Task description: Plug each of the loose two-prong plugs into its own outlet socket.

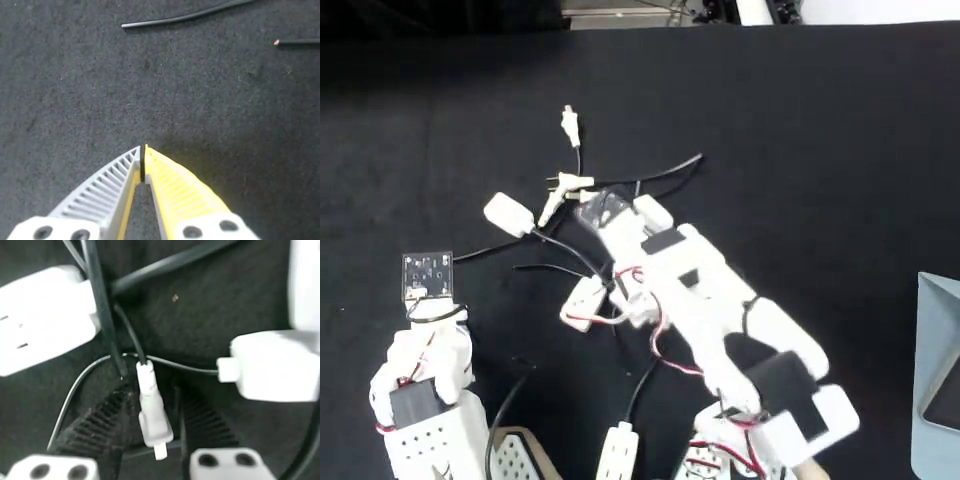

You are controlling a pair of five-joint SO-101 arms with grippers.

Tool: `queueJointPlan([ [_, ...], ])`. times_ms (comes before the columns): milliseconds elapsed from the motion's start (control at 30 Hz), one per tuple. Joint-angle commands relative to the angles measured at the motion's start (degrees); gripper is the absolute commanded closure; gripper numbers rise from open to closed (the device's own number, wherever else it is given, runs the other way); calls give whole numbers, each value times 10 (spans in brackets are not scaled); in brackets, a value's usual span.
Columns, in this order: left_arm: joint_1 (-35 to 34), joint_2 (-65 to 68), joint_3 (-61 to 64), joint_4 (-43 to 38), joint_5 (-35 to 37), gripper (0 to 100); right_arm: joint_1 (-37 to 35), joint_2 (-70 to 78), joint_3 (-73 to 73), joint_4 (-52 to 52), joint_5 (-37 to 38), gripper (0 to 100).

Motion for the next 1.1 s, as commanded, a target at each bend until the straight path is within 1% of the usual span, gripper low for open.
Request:
queueJointPlan([
  [0, -1, -5, -16, -3, -4, 970, -4, 8, -28, 0, -8, 877],
  [133, -1, -5, -16, -3, -4, 970, -2, 9, -28, 10, -8, 880],
  [200, -1, -5, -16, -3, -4, 970, -2, 6, -30, 18, -7, 918],
  [267, -1, -5, -16, -3, -4, 970, -2, 2, -36, 16, -6, 985],
  [400, -1, -5, -16, -3, -4, 970, 0, -36, -38, 47, -3, 988],
  [533, -1, -5, -16, -3, -4, 970, 0, -138, -39, 109, -3, 987],
  [633, -2, -5, -16, -3, -4, 970, 0, -243, -40, 157, 20, 987],
  [800, -2, -6, -31, -5, 1, 970, -1, -400, -77, 224, 25, 987],
  [967, 0, -6, -62, -17, 7, 970, -2, -458, -135, 253, 22, 987],
  [1067, 0, -6, -73, -36, 49, 970, -2, -461, -164, 251, 21, 987],
])
